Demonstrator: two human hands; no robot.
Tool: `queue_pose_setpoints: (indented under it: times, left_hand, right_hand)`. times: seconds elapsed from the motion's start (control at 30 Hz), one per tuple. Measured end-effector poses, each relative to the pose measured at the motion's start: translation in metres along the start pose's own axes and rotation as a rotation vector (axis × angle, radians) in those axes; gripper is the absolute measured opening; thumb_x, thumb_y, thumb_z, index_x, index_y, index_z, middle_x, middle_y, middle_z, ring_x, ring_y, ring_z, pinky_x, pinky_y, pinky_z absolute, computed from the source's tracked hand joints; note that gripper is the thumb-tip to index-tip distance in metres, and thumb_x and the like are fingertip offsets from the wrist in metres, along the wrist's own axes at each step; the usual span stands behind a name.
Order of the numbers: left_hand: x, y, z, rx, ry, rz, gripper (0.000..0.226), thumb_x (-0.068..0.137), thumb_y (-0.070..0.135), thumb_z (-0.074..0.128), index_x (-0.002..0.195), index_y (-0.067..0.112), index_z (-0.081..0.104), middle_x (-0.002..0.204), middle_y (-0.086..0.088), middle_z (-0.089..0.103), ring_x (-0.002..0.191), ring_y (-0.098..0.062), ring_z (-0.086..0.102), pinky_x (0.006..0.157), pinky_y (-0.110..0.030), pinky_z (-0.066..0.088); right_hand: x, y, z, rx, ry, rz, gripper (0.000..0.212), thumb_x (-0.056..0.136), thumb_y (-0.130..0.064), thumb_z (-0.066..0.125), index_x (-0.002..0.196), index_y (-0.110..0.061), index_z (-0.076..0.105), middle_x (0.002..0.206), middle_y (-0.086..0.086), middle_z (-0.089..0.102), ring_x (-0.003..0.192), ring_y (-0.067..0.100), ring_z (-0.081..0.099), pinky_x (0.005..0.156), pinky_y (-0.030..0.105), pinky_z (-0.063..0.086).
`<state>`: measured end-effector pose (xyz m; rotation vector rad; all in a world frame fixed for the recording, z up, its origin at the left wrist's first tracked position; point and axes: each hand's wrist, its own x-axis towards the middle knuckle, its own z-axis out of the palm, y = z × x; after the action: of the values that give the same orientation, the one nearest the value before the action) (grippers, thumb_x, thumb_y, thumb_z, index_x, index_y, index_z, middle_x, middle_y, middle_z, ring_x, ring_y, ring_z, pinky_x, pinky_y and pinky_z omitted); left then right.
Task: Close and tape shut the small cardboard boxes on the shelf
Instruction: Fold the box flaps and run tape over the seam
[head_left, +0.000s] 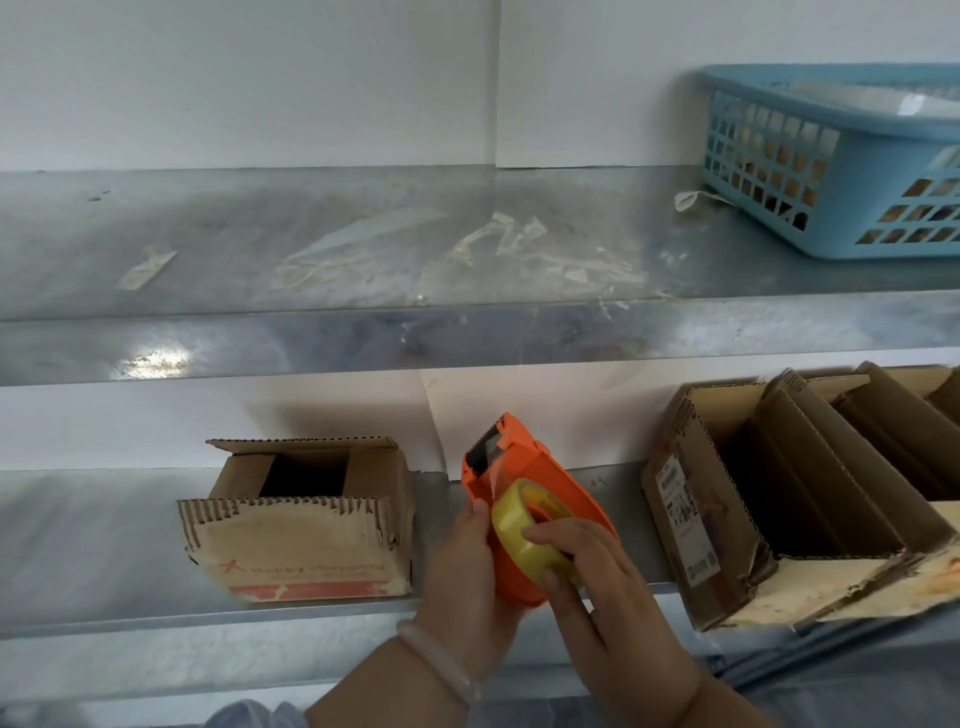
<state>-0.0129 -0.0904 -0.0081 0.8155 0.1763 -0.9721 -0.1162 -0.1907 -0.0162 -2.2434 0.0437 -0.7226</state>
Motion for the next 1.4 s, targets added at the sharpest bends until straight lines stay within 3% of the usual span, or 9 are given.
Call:
queue_pose_setpoints:
  times: [0.17,0.43,0.67,0.77,0.9,1.03,1.2,1.33,1.4]
  left_hand:
    - [0.0,0.003,0.003,-0.033,-0.025,-0.077,0.067,0.094,0.057,0.046,0.134,0.004,0.054,0.127,-0.024,0.062,0.117,-0.039,0.061,0.106,-0.054,0.043]
    - [-0.002,0.012,0.002,0.225,-0.03,0.104,0.046,0.086,0.026,0.068,0.13,0.018,0.057,0.117,-0.014,0.07,0.105,-0.031,0.069,0.083,-0.045,0.057]
    - [-0.007,0.017,-0.008,0.316,-0.034,0.084,0.038,0.09,0.028,0.06,0.126,0.014,0.061,0.122,-0.014,0.067,0.113,-0.028,0.065,0.092,-0.046,0.055]
    - [-0.01,0.021,-0.007,0.336,-0.067,0.098,0.038,0.089,0.023,0.057,0.122,0.006,0.062,0.116,-0.017,0.069,0.106,-0.027,0.069,0.09,-0.044,0.056]
    - [-0.013,0.024,-0.001,0.371,-0.087,0.097,0.035,0.095,0.021,0.051,0.124,0.005,0.06,0.117,-0.019,0.068,0.107,-0.03,0.068,0.095,-0.048,0.054]
    - [-0.015,0.027,0.002,0.642,-0.015,0.195,0.025,0.099,0.026,0.05,0.118,0.024,0.066,0.106,-0.007,0.074,0.1,-0.023,0.07,0.092,-0.047,0.056]
    - [-0.018,0.032,0.006,0.826,0.027,0.313,0.027,0.102,0.031,0.045,0.104,0.03,0.072,0.086,-0.005,0.072,0.077,-0.011,0.065,0.075,-0.023,0.055]
    - [-0.02,0.032,0.008,0.811,-0.02,0.296,0.032,0.102,0.034,0.043,0.105,0.029,0.075,0.099,-0.014,0.072,0.094,-0.03,0.067,0.092,-0.043,0.054]
    - [-0.02,0.035,0.011,0.835,-0.021,0.296,0.029,0.102,0.028,0.045,0.105,0.032,0.073,0.096,-0.004,0.075,0.091,-0.019,0.068,0.09,-0.035,0.055]
  right_hand:
    - [0.001,0.003,0.009,-0.185,0.023,-0.013,0.047,0.101,-0.036,0.042,0.147,-0.028,0.039,0.14,-0.023,0.042,0.126,0.007,0.044,0.108,0.026,0.034]
    - [-0.008,0.002,0.015,-0.111,-0.208,0.046,0.06,0.103,-0.047,0.033,0.156,-0.032,0.01,0.16,-0.02,0.017,0.148,0.006,0.018,0.121,0.041,0.022]
    - [0.007,-0.001,-0.016,-0.042,0.187,0.357,0.041,0.098,-0.055,0.032,0.139,-0.052,0.035,0.14,-0.018,0.043,0.134,0.002,0.037,0.108,0.03,0.036]
    - [0.027,-0.001,-0.029,0.232,0.299,0.704,0.038,0.1,-0.047,0.038,0.138,-0.042,0.045,0.131,-0.015,0.052,0.126,0.006,0.047,0.11,0.038,0.037]
    - [0.04,0.001,-0.035,0.933,0.157,1.161,0.047,0.102,-0.045,0.039,0.124,-0.009,0.06,0.109,0.021,0.07,0.109,0.037,0.064,0.102,0.053,0.045]
    - [0.039,-0.012,-0.027,1.181,-0.049,1.076,0.041,0.1,-0.028,0.043,0.118,-0.001,0.067,0.119,0.025,0.066,0.106,0.04,0.066,0.083,0.048,0.057]
    - [0.037,-0.011,-0.023,1.323,-0.053,1.069,0.05,0.095,-0.037,0.052,0.119,0.005,0.064,0.097,0.021,0.067,0.079,0.028,0.065,0.077,0.042,0.057]
    - [0.03,-0.005,-0.017,1.506,-0.028,1.059,0.053,0.095,-0.048,0.052,0.102,0.002,0.069,0.081,0.014,0.069,0.064,0.023,0.066,0.084,0.045,0.052]
    - [0.028,-0.005,-0.017,1.544,-0.027,1.008,0.05,0.09,-0.045,0.059,0.097,0.003,0.07,0.081,0.018,0.07,0.069,0.028,0.068,0.082,0.047,0.055]
